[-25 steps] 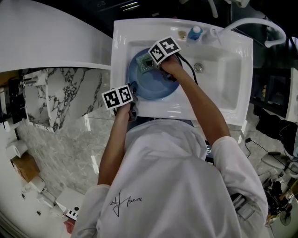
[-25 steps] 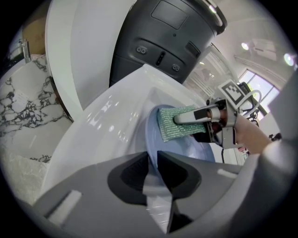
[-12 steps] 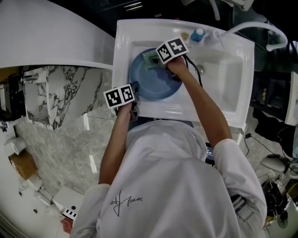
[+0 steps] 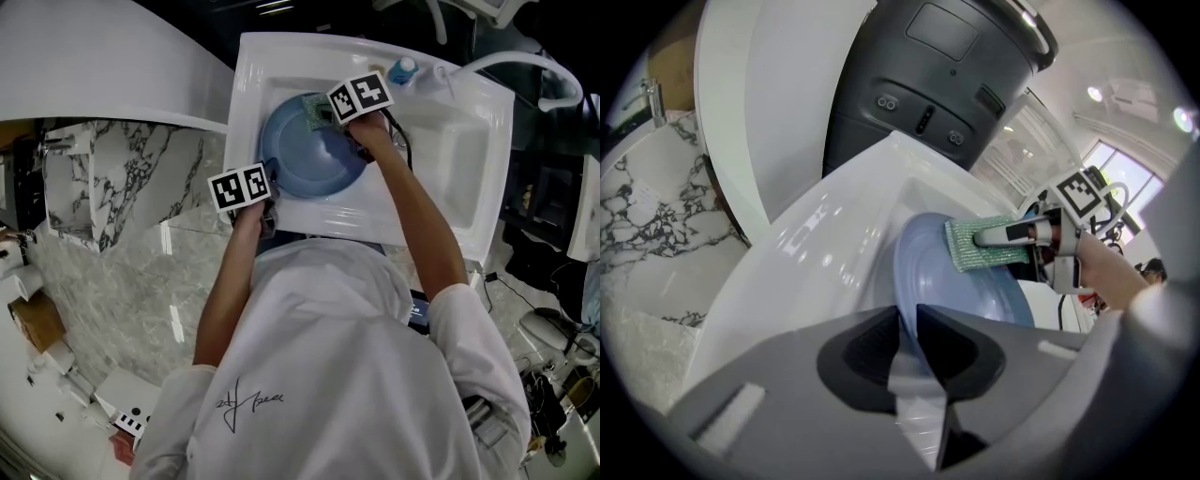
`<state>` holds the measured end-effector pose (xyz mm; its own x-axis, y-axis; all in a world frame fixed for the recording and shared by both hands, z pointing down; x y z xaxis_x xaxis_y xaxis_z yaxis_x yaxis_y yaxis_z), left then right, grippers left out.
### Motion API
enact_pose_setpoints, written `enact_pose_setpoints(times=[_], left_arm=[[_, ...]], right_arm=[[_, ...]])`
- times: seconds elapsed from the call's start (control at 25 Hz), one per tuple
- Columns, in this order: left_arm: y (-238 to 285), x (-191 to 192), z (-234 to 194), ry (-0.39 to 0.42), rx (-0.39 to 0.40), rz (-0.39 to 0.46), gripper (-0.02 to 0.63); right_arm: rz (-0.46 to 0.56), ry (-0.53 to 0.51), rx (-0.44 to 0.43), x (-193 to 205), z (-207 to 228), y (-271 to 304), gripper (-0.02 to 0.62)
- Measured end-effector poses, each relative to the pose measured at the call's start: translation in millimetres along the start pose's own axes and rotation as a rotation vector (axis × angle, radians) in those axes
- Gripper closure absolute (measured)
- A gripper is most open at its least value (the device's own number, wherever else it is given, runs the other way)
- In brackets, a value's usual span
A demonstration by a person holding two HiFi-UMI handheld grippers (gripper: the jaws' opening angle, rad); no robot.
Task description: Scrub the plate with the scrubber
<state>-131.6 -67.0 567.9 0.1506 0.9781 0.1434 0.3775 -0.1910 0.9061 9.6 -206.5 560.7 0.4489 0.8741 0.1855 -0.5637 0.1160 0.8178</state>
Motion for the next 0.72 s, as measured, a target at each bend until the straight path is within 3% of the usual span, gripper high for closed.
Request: enact_pose_setpoints(times=[0.32,0.72], left_arm=[[-1.6,-0.8,-1.9,-0.009,-0.012,0.018,0.491],[-2.7,-1.6,-2.3,-0.011,-0.015,0.023,0.491]], right_arm=[[-0.041,-0.020,0.099,6.2,15.9,-14.4,0.532],[-0.077,-0.010,0.148,19.6,30.9,-28.0,0.532]])
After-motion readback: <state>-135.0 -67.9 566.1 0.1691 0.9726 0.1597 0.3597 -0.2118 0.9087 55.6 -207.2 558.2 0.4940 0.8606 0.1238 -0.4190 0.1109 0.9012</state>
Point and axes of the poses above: the fingertips, and each gripper's own axes: y forward along the fingers, z to its right, x out of its underside, the point moved 2 cm from there along -y, backward along the fingers, and after that the axes turned 14 degrees about -z, right-handed, at the moved point
